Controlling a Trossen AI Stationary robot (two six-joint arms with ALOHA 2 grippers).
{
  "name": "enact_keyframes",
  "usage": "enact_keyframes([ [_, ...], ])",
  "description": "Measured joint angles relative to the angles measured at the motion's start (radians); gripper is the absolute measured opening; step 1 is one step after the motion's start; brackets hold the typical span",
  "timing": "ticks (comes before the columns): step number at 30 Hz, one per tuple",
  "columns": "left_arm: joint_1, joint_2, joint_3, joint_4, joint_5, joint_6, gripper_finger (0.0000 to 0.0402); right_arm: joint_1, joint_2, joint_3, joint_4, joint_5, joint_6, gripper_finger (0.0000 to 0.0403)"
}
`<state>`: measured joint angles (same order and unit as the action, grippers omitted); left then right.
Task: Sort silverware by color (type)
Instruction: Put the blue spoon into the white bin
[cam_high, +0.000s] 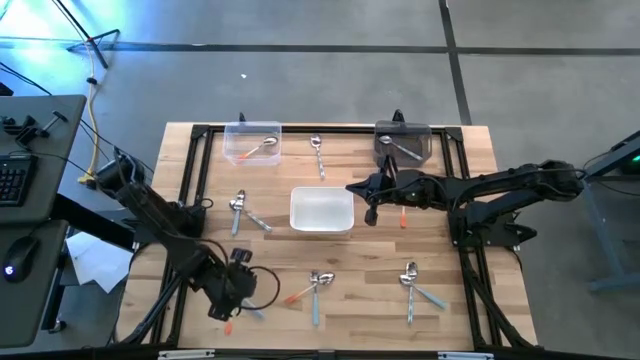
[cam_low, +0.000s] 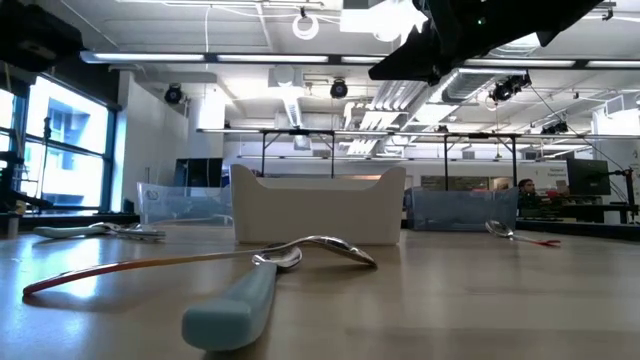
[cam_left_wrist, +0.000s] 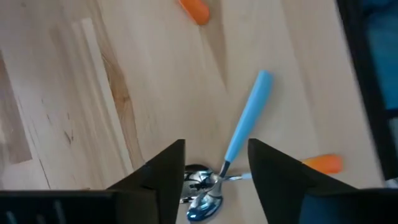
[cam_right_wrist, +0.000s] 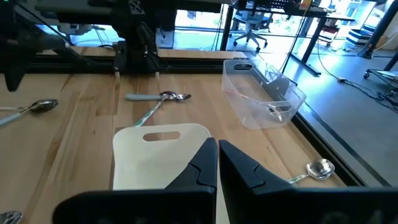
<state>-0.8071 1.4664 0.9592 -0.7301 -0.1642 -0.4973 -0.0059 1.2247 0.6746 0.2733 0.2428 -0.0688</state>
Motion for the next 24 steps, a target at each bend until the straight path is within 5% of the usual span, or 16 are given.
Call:
enact_keyframes([
  [24, -0.028, 0.241, 0.0, 0.072, 0.073, 0.169, 0.0179, 0.0, 0.0, 0.0, -0.045, 0.001, -0.01, 0.0],
])
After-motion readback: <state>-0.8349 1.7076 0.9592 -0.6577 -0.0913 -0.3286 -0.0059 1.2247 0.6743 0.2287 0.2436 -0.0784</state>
